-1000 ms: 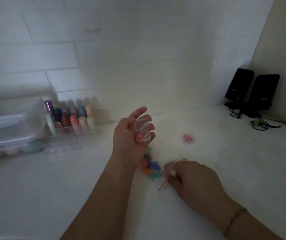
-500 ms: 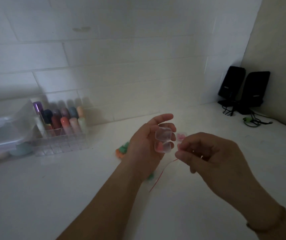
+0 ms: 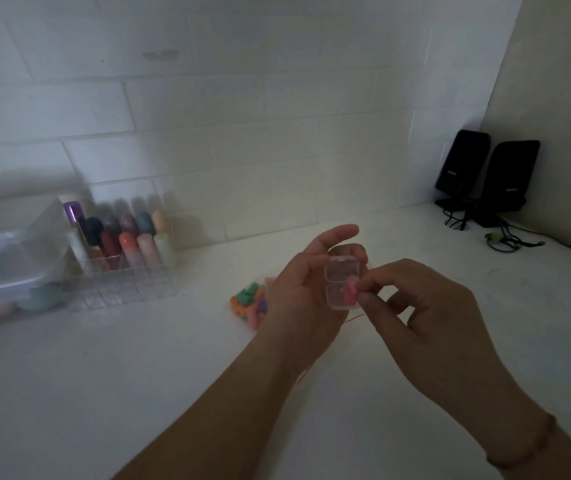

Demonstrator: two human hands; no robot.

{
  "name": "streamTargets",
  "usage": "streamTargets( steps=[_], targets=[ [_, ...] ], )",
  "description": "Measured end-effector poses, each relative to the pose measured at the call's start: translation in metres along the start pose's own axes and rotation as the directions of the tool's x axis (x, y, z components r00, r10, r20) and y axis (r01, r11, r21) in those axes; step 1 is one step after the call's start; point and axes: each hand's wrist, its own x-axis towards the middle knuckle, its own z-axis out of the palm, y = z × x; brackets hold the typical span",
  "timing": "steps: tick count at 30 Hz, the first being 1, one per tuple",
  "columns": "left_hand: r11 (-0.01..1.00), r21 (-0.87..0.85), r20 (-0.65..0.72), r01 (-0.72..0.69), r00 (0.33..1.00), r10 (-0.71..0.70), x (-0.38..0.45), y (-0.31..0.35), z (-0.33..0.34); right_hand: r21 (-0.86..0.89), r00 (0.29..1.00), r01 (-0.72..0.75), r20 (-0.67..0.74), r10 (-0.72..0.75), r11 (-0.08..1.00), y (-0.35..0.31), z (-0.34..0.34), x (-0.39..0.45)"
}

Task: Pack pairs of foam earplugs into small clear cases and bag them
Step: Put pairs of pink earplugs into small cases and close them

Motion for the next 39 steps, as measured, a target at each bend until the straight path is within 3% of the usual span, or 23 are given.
streamTargets(
  steps=[3,6,21,24,26,27,29,31,36,39],
  targets=[
    [0.996,-0.086,-0.021,-0.039,0.999,0.037,0.001,0.000,0.000,0.098,0.997,0.028,-0.070,-0.021,0.995,-0.006,-0.001,-0.002],
    [0.991,-0.115,-0.041,-0.064,0.997,0.059,0.000,-0.001,0.000,0.085,0.994,0.035,-0.107,-0.025,0.996,-0.010,0.000,-0.002],
    [0.997,0.012,0.007,-0.077,0.997,0.077,-0.002,-0.003,0.004,-0.036,0.998,-0.066,-0.009,0.066,0.997,-0.002,0.007,-0.005],
    [0.998,0.001,-0.009,-0.062,0.998,0.062,-0.002,-0.001,0.005,0.114,0.983,-0.173,-0.044,0.179,0.978,-0.006,0.002,-0.004],
    [0.998,-0.001,-0.022,-0.067,0.997,0.067,-0.001,0.000,0.005,0.320,0.919,-0.351,-0.063,0.390,0.880,-0.009,-0.003,0.001],
    [0.997,0.004,-0.020,-0.074,0.997,0.074,-0.001,-0.001,0.005,0.415,0.872,-0.442,-0.009,0.490,0.795,-0.009,-0.005,0.004],
    [0.996,0.057,0.009,-0.073,0.997,0.073,-0.003,-0.001,0.006,0.538,0.773,-0.601,0.204,0.601,0.591,-0.011,-0.008,0.008],
    [0.985,0.168,0.042,-0.043,0.998,0.037,-0.004,-0.002,0.009,0.581,0.708,-0.681,0.365,0.605,0.446,-0.013,-0.007,0.008],
    [0.916,0.383,0.126,-0.119,0.989,0.076,-0.006,-0.009,0.009,0.619,0.675,-0.701,0.416,0.609,0.355,-0.005,-0.010,0.008],
    [0.854,0.495,0.109,-0.159,0.987,0.121,-0.007,-0.008,0.006,0.608,0.689,-0.693,0.399,0.605,0.389,-0.001,-0.012,0.010]
  ],
)
